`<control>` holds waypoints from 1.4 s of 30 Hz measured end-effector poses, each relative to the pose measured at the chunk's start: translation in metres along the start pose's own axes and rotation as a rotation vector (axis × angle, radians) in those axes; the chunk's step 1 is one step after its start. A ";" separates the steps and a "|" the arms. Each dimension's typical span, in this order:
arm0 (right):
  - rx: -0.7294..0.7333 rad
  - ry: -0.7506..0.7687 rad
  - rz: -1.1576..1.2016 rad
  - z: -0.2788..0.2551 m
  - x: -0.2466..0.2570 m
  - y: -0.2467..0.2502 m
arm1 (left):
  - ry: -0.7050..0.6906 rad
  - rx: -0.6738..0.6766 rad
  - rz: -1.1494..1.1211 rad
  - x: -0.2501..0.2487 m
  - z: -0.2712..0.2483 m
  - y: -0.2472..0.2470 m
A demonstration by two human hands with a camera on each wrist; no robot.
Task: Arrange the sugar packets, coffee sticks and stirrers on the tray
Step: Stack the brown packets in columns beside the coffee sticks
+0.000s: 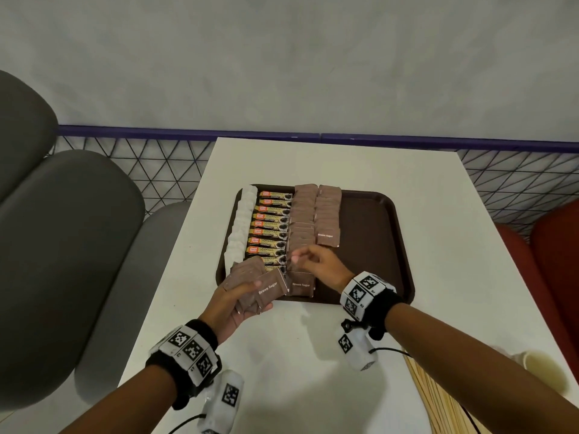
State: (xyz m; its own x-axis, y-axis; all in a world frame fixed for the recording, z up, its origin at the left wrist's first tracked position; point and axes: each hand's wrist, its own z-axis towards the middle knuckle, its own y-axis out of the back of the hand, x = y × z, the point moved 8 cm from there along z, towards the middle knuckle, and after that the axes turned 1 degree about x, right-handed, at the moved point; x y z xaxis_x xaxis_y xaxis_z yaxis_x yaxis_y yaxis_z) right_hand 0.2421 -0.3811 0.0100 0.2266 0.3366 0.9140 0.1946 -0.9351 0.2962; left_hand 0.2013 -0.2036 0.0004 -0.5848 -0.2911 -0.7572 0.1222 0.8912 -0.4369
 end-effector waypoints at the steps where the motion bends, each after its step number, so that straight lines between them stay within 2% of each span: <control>1: 0.063 -0.011 0.030 -0.006 0.002 -0.009 | -0.002 -0.003 0.005 0.000 -0.001 -0.002; 4: 0.176 -0.028 0.146 -0.020 0.003 -0.026 | -0.004 0.009 0.025 0.000 -0.003 -0.009; 8: 0.144 -0.019 0.218 -0.028 0.005 -0.025 | -0.002 0.020 0.024 0.002 -0.003 -0.012; 10: 0.054 -0.026 0.244 -0.028 0.002 -0.010 | 0.002 -0.002 -0.007 0.003 -0.004 -0.010; 15: -0.345 -0.099 0.210 -0.028 -0.024 0.058 | 0.035 -0.039 -0.054 0.005 -0.006 -0.001; 20: -0.547 -0.208 0.080 -0.018 -0.057 0.101 | 0.058 -0.029 -0.124 0.006 -0.006 0.004; 25: -0.564 -0.287 -0.009 -0.003 -0.067 0.109 | 0.073 -0.038 -0.090 0.007 -0.004 0.009; 35: -0.525 -0.437 -0.076 0.019 -0.075 0.087 | 0.086 -0.079 -0.085 0.006 0.002 0.018; 38: -0.511 -0.484 -0.169 0.026 -0.083 0.081 | 0.096 -0.096 -0.093 0.007 0.005 0.022; 42: -0.518 -0.470 -0.310 0.027 -0.074 0.081 | 0.107 -0.103 -0.102 0.009 0.009 0.026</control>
State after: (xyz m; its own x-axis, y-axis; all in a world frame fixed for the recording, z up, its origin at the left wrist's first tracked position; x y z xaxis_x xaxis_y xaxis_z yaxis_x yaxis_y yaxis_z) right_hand 0.2669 -0.4787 -0.0415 0.6391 0.4953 0.5884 -0.1305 -0.6841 0.7177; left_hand 0.2062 -0.1862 -0.0218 -0.6726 -0.3480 -0.6531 -0.0220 0.8916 -0.4524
